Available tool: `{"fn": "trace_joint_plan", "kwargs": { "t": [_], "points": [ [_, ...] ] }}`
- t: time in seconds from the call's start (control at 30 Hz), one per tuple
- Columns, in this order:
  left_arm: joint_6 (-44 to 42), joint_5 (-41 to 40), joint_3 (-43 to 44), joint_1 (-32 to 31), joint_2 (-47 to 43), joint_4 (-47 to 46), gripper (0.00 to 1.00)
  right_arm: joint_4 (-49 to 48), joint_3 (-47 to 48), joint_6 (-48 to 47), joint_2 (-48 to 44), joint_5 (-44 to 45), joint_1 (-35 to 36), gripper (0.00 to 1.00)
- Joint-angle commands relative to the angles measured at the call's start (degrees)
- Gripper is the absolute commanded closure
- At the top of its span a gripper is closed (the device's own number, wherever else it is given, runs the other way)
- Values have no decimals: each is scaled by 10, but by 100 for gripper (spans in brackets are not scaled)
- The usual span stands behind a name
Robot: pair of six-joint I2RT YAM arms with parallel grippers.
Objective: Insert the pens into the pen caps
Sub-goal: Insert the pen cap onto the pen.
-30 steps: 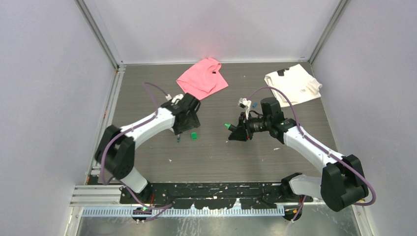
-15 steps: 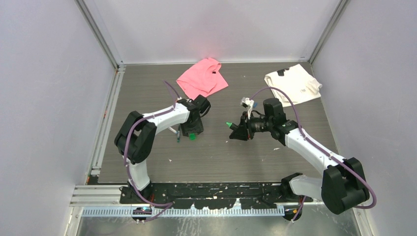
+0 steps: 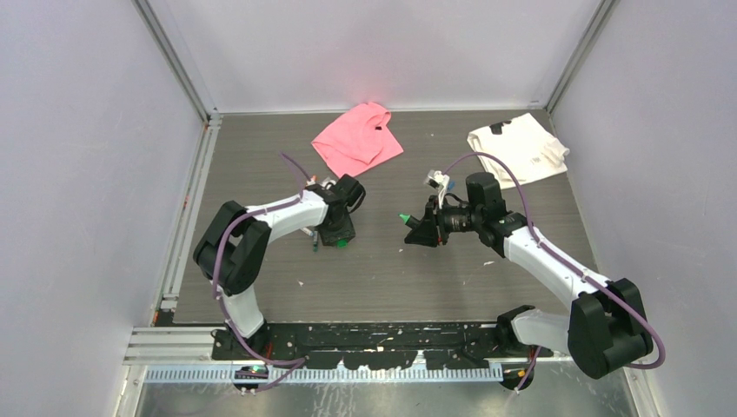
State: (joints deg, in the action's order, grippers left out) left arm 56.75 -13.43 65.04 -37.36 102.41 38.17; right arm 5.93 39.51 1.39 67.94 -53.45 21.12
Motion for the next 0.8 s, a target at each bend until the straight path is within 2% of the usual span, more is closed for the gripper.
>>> {"fn": "trace_joint_plan", "kwargs": {
  "t": [0.0, 0.37, 0.43, 0.5, 0.63, 0.77],
  "points": [
    [21, 5, -32, 12, -1, -25, 57, -27, 2, 7, -9, -14, -2, 99],
    [21, 10, -13, 14, 24, 11, 68, -29, 2, 9, -12, -17, -2, 99],
    [17, 12, -8, 14, 28, 15, 75, -27, 2, 6, -14, -18, -3, 99],
    [14, 17, -3, 14, 24, 13, 79, -23, 2, -2, -14, -19, -3, 99],
    [13, 29, 17, 15, -28, 10, 83, -11, 5, -34, -15, -31, -2, 99],
    [21, 60, 33, 18, -107, -36, 85, -17, 19, -50, -10, -36, -1, 99]
  ]
}}
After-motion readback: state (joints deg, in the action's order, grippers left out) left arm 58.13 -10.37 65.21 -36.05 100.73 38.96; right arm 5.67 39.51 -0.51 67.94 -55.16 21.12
